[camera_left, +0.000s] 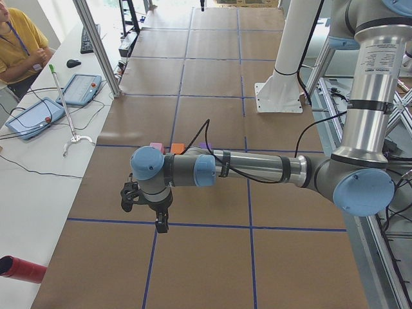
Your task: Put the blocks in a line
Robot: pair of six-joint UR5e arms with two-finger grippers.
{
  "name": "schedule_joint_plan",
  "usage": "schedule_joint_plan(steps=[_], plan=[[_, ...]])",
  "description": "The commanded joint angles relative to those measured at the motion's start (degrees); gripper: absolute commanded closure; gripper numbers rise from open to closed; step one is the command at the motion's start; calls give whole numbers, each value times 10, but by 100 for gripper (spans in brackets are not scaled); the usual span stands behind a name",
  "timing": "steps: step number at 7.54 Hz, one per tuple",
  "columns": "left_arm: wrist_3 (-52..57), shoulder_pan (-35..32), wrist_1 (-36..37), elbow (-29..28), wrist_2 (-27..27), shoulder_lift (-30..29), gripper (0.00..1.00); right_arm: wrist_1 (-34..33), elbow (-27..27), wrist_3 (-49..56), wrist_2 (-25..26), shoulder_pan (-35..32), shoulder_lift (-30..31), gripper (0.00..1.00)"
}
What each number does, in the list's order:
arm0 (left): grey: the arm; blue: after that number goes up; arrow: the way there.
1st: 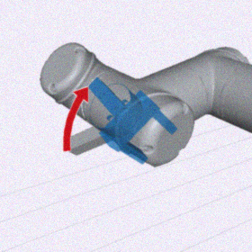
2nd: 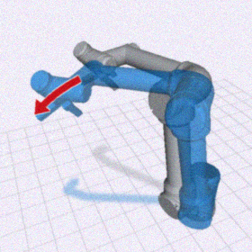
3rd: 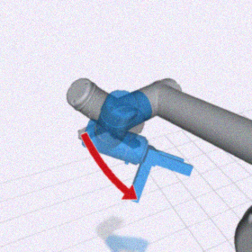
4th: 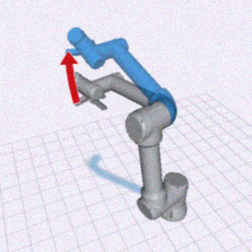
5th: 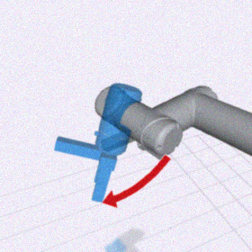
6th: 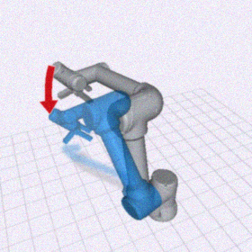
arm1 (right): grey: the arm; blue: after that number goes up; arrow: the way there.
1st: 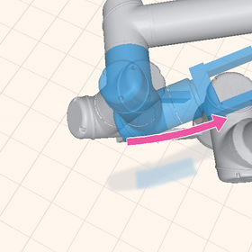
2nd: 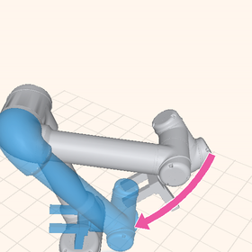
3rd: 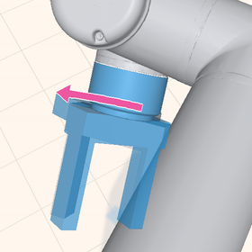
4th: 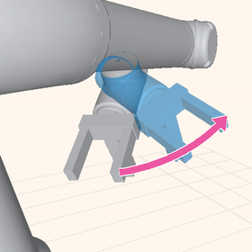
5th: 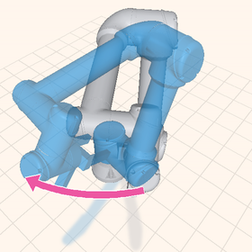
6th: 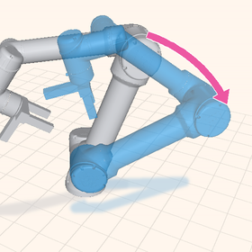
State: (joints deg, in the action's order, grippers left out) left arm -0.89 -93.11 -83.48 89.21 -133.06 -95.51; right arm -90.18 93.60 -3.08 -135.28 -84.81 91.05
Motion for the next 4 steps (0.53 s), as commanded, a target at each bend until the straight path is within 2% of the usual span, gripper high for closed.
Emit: schedule_joint_plan(steps=[1, 2, 4], plan=[[48, 0, 8, -1, 0, -1, 0, 0, 0, 0, 0, 0, 0, 0], [45, 0, 10, -4, 0, 0, 0, 0, 0, 0, 0, 0, 0, 0], [45, -1, 63, 0, -1, -13, 0, -1, 0, 0, 0, 0, 0, 0]])
